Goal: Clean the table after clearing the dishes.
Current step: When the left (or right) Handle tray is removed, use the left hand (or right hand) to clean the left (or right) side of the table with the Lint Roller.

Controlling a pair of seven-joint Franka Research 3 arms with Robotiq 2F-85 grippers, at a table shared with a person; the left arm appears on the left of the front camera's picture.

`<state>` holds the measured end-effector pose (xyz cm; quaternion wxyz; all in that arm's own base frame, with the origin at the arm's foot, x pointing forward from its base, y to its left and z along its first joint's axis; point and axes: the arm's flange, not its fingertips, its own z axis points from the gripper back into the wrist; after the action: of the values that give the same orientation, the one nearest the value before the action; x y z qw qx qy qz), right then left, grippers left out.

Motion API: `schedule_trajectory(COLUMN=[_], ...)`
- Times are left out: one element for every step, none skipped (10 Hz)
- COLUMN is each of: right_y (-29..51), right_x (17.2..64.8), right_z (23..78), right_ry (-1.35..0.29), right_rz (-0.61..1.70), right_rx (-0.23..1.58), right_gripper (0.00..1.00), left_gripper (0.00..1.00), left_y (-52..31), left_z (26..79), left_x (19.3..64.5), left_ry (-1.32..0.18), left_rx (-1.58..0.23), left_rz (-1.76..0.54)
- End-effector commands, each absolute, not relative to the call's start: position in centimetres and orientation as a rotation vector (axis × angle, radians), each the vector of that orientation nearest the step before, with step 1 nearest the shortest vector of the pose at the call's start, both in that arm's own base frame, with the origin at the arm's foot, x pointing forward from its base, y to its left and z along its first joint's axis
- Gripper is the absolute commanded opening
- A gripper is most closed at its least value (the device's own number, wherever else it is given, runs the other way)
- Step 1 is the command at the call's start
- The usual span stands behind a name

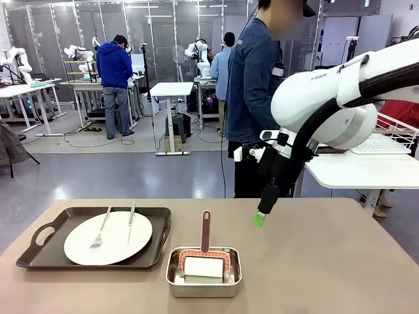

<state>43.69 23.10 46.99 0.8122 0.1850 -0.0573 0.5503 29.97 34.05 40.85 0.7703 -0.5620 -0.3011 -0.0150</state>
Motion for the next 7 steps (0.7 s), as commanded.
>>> schedule_trajectory(right_y=[23.1,23.1,23.1,22.7,25.5,28.5,31.6], right_x=[43.6,43.6,43.6,43.9,44.9,46.5,48.0], right_z=[47.4,47.4,47.4,47.2,47.9,48.9,49.4], right_ry=[-0.123,-0.123,-0.123,-0.126,-0.070,-0.037,0.009], right_rz=[1.171,1.171,1.171,1.168,1.274,1.355,1.434], right_rx=[0.415,0.415,0.415,0.397,0.348,0.301,0.256], right_gripper=[1.00,1.00,1.00,1.00,1.00,1.00,1.00], left_gripper=[1.00,1.00,1.00,1.00,1.00,1.00,1.00], left_y=[34.2,34.2,34.2,34.2,34.2,34.2,34.2], left_z=[41.0,41.0,41.0,41.0,41.0,41.0,41.0], left_x=[29.6,29.6,29.6,29.6,29.6,29.6,29.6], left_ry=[-0.652,-0.652,-0.652,-0.652,-0.652,-0.652,-0.652], left_rx=[-1.220,-1.220,-1.220,-1.220,-1.220,-1.220,-1.220], left_rz=[-0.034,-0.034,-0.034,-0.034,-0.034,-0.034,-0.034])
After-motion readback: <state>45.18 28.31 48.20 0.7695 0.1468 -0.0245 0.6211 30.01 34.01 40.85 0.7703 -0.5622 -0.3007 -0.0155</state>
